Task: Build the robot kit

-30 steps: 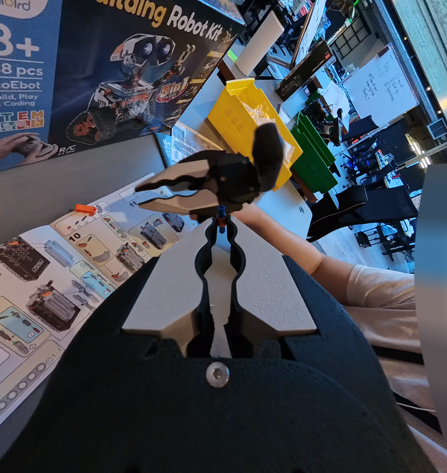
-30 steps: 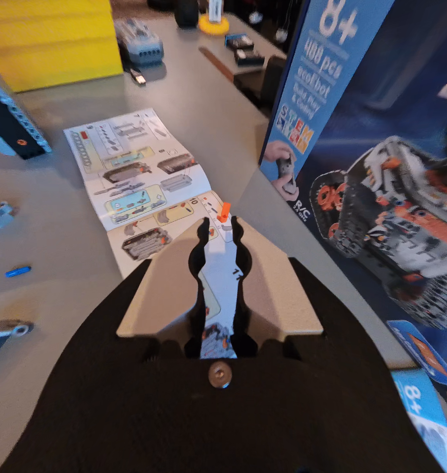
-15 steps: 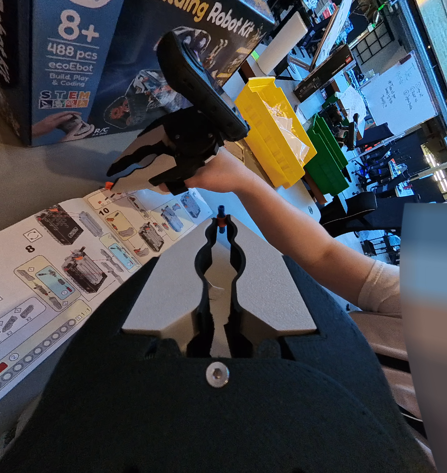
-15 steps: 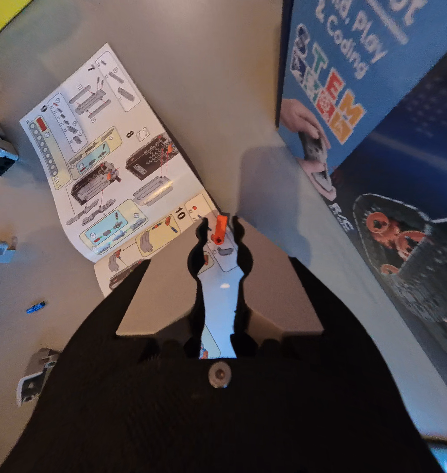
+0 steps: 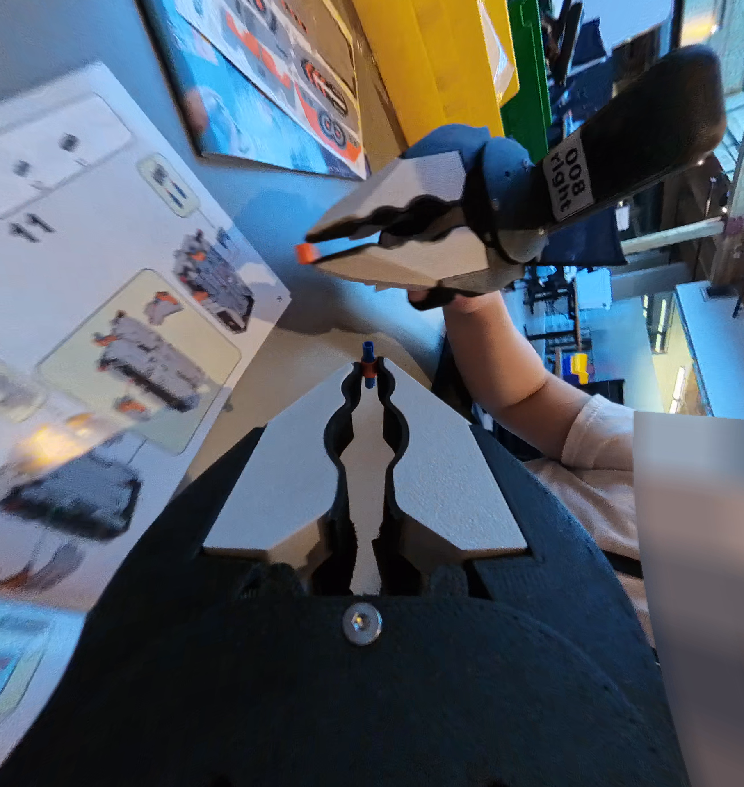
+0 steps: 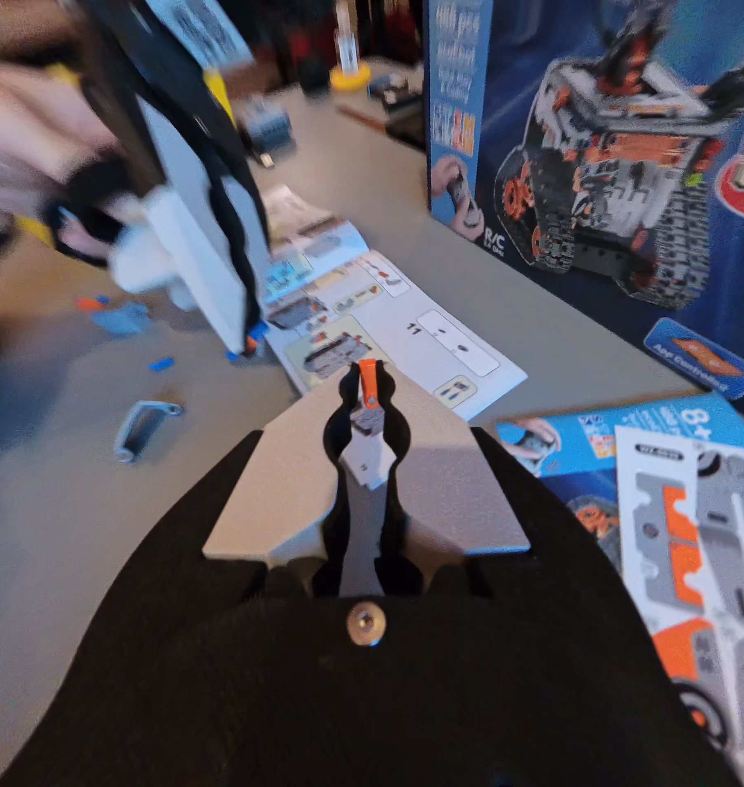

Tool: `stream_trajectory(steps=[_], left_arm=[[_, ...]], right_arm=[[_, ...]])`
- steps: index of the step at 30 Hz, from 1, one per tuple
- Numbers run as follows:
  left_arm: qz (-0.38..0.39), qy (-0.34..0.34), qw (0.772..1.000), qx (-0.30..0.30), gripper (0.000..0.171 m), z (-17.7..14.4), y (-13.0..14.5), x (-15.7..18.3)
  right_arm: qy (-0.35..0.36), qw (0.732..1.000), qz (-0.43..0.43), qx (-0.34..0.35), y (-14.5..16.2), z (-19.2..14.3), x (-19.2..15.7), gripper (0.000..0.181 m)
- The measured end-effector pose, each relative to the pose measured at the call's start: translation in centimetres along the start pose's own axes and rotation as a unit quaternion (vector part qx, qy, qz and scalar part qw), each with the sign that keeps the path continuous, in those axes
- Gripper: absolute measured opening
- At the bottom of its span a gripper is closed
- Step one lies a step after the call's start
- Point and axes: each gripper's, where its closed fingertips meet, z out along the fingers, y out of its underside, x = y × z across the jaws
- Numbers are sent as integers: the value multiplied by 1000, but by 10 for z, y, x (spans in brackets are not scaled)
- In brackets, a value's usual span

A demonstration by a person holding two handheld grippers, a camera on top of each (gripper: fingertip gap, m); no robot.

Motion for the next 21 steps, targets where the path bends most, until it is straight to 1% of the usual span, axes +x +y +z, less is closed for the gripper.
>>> stream_trajectory(steps=[2, 3, 4, 6, 9, 11, 17, 21], left_arm=[[-6, 21, 1000, -19, 5, 19, 4, 1], [-7, 25, 999, -28, 5, 27, 6, -1], [-7, 25, 999, -39, 5, 33, 9, -3], [-7, 29, 998, -54, 5, 43, 14, -6], [-16, 48, 997, -65, 5, 48, 18, -6], [-23, 54, 996, -62, 5, 47, 18, -7], [-27, 81, 995, -58, 5, 45, 16, -4], [-23, 82, 994, -61, 5, 45, 17, -3]], right_arm=[[-24, 998, 14, 55, -3, -20, -7, 7], [-34, 997, 7, 72, -1, -26, -10, 6], [-45, 996, -2, 72, 1, -29, -13, 6], [-65, 996, -40, 45, 6, -29, -19, 7], [-78, 991, -105, 27, 17, -29, -23, 7], [-98, 989, -112, 24, 21, -28, -29, 7], [-106, 987, -120, 16, 25, -23, -33, 7], [-107, 987, -119, 15, 25, -21, -35, 7]])
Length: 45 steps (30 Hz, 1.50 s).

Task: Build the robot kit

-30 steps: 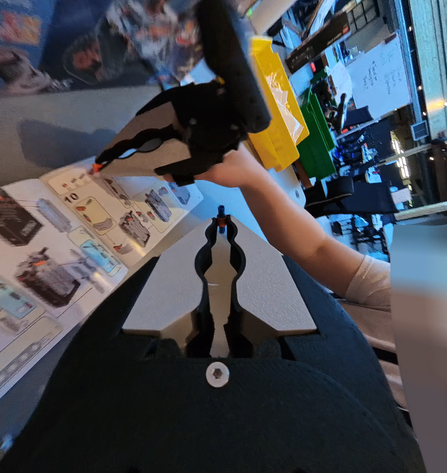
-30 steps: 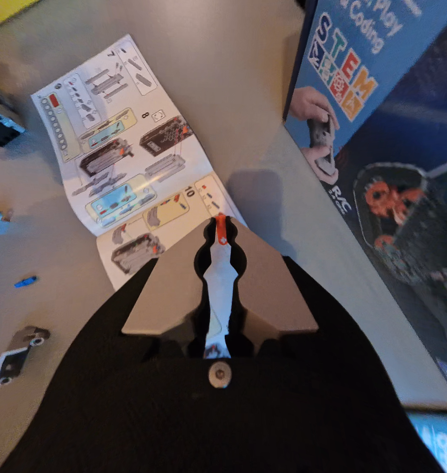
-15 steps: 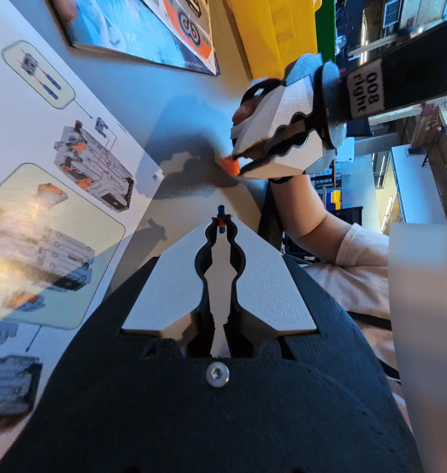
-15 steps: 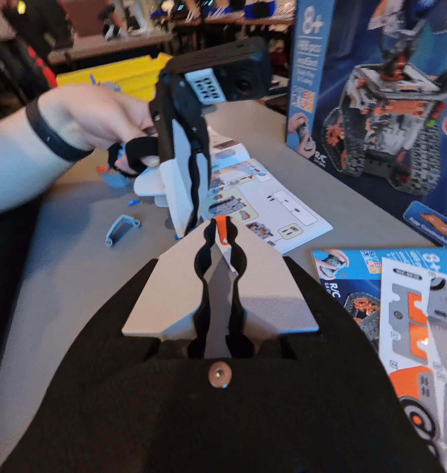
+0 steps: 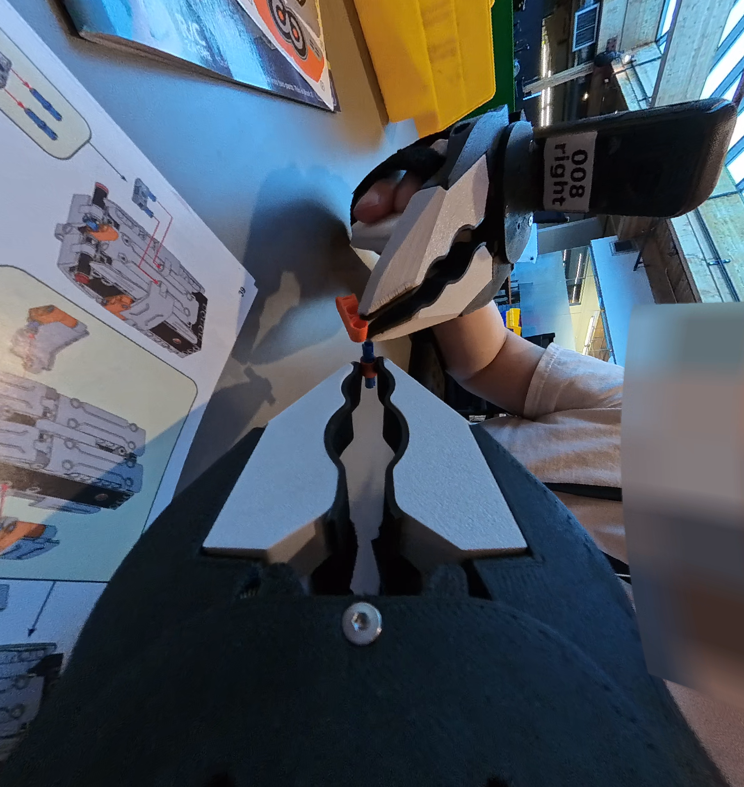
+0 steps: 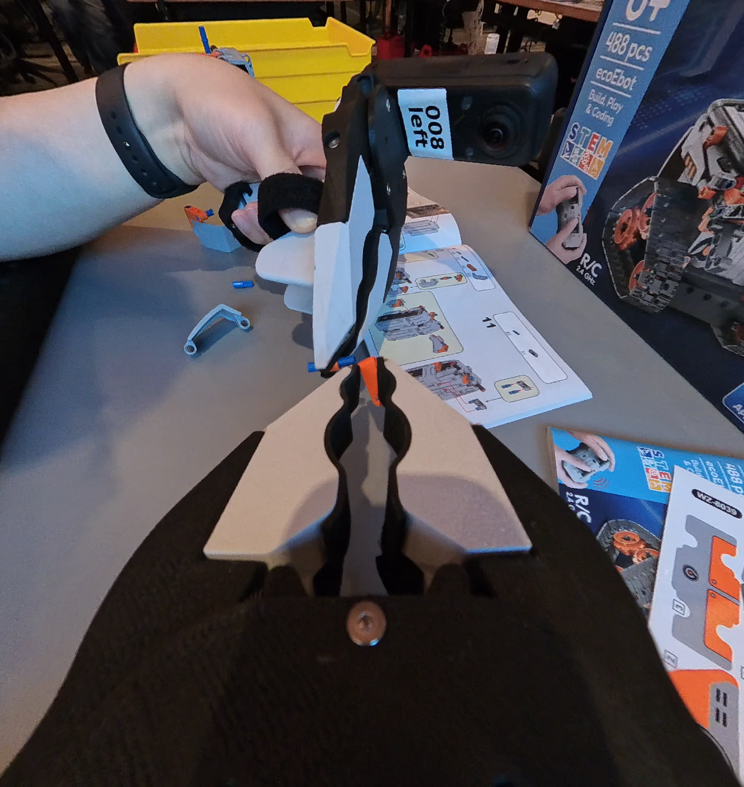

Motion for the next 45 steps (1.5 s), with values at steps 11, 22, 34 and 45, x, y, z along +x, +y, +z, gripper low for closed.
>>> stream_trajectory(steps=[11, 22, 34, 45], left_arm=[[2, -3, 1000, 4, 5, -1, -1, 1], [7, -13, 1000, -17, 5, -2, 6, -3], [17, -23, 999, -31, 5, 2, 9, -3], [22, -24, 999, -42, 5, 3, 13, -1]], right_arm=[[-15, 999, 31, 23, -7, -1, -3, 7], [-40, 999, 11, 26, -6, 0, -12, 0], [-64, 997, 39, 19, -2, 0, -16, 3], [-80, 996, 38, 15, -1, 0, -21, 10]])
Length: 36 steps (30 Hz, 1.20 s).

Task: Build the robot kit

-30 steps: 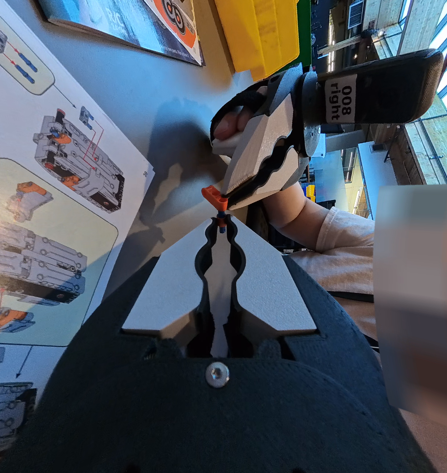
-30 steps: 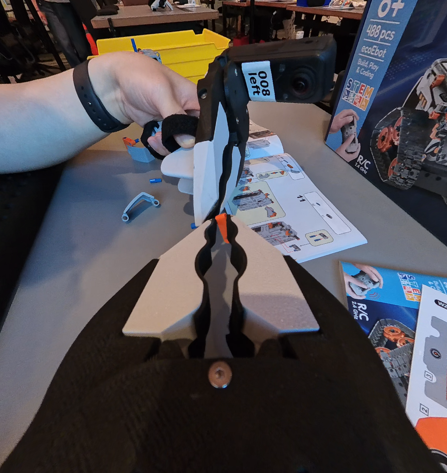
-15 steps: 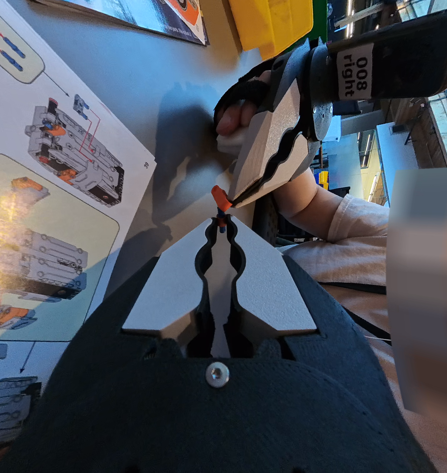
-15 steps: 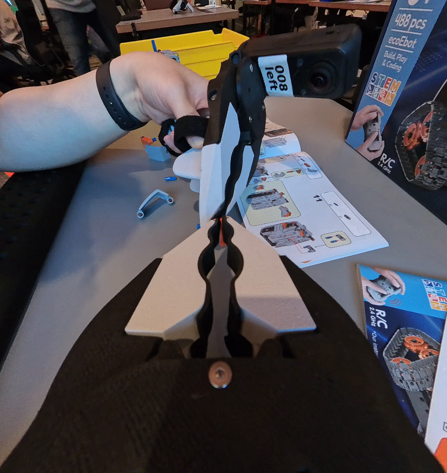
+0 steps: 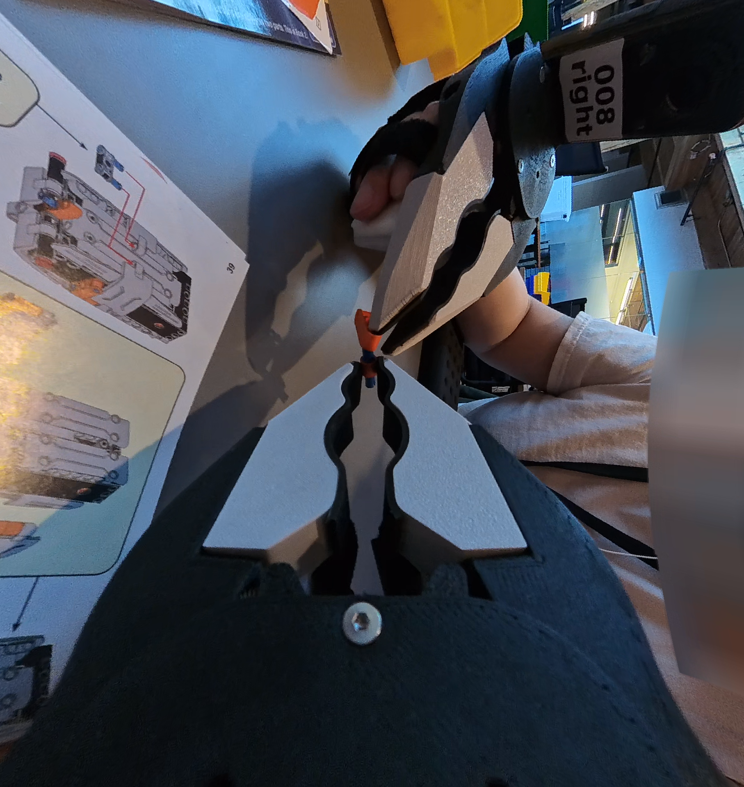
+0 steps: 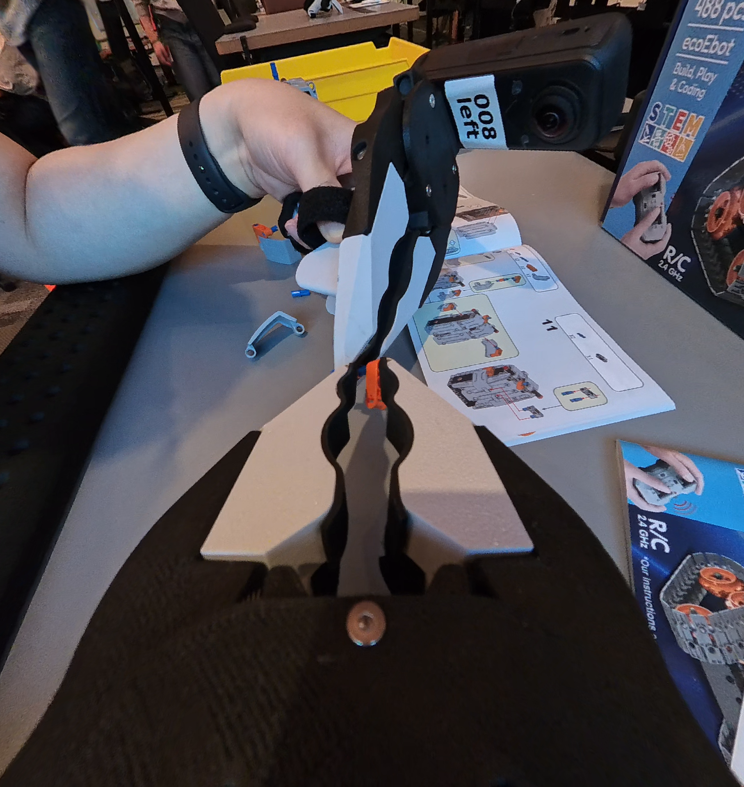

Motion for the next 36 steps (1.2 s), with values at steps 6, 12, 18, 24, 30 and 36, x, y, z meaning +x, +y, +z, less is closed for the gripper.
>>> stream_trajectory(steps=[6, 12, 18, 24, 30, 36], left_arm=[[3, 4, 1000, -3, 5, 1, 1, 3], [4, 6, 1000, -8, 5, 2, 2, 4], [-8, 3, 1000, -2, 5, 0, 2, 0], [-2, 0, 1000, -7, 5, 1, 3, 0], [-2, -1, 1000, -6, 5, 0, 3, 0], [0, 7, 1000, -7, 5, 1, 3, 4]], right_arm=[[1, 1000, -5, -2, 1, 0, 0, 10], [-4, 1000, -15, -4, 1, 0, -3, 12], [-8, 999, -32, -3, 0, 1, -7, 17], [-9, 999, -33, -6, 1, 1, -7, 17], [-14, 999, -34, -6, 1, 1, -9, 23], [-13, 999, -38, -13, 3, 3, -10, 32]])
